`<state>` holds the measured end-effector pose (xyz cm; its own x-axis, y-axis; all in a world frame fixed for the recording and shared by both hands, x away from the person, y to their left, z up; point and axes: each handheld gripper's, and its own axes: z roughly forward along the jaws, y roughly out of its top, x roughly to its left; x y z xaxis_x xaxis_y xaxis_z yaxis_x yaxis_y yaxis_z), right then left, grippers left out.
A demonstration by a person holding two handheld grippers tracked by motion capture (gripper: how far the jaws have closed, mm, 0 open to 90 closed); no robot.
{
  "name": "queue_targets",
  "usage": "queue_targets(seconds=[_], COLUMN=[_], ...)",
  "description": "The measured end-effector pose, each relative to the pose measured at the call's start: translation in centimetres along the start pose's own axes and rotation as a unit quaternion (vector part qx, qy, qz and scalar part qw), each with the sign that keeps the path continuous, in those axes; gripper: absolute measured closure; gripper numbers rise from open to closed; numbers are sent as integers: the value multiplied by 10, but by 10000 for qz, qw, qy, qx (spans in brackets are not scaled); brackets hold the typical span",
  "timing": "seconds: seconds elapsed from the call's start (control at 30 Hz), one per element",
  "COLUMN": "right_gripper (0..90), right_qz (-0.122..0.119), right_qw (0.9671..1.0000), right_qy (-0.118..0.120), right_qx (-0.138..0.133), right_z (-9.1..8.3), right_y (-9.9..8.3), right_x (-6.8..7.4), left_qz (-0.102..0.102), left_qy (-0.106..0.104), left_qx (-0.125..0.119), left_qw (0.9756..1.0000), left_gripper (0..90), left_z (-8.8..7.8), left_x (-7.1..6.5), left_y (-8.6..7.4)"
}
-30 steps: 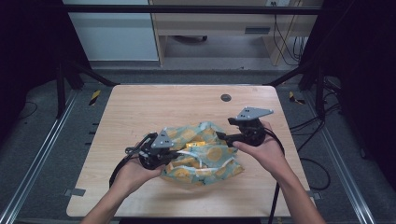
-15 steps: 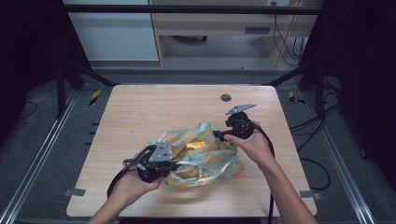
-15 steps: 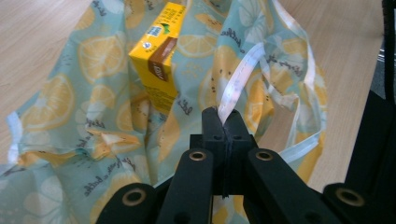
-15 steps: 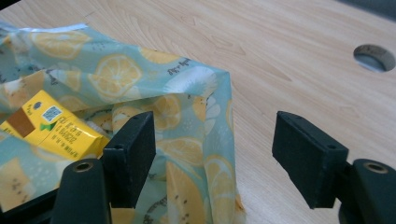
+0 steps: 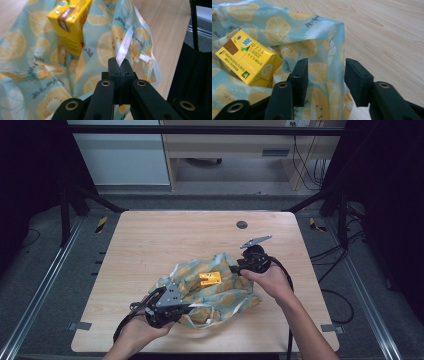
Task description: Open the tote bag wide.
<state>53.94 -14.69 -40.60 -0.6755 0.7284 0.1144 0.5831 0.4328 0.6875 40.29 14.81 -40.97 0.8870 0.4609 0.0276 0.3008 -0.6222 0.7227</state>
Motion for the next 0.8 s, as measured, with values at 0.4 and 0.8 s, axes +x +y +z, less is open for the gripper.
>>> queue_targets(seconds=[0.4, 0.8], right_gripper=[616, 900], right_qz=[-37, -237], right_qw=[9998, 9996], right_qy=[-174, 83], right_qx=[-48, 107], right_z=[5, -1], right_y=[3, -16], right_x=[-1, 8], left_qz=[-112, -196], left_qy=[-84, -85], left_qx=[6, -18], left_qw=[9999, 9998], left_gripper=[900, 900], left_z=[2, 5], left_x=[-5, -9], left_y=[-16, -29])
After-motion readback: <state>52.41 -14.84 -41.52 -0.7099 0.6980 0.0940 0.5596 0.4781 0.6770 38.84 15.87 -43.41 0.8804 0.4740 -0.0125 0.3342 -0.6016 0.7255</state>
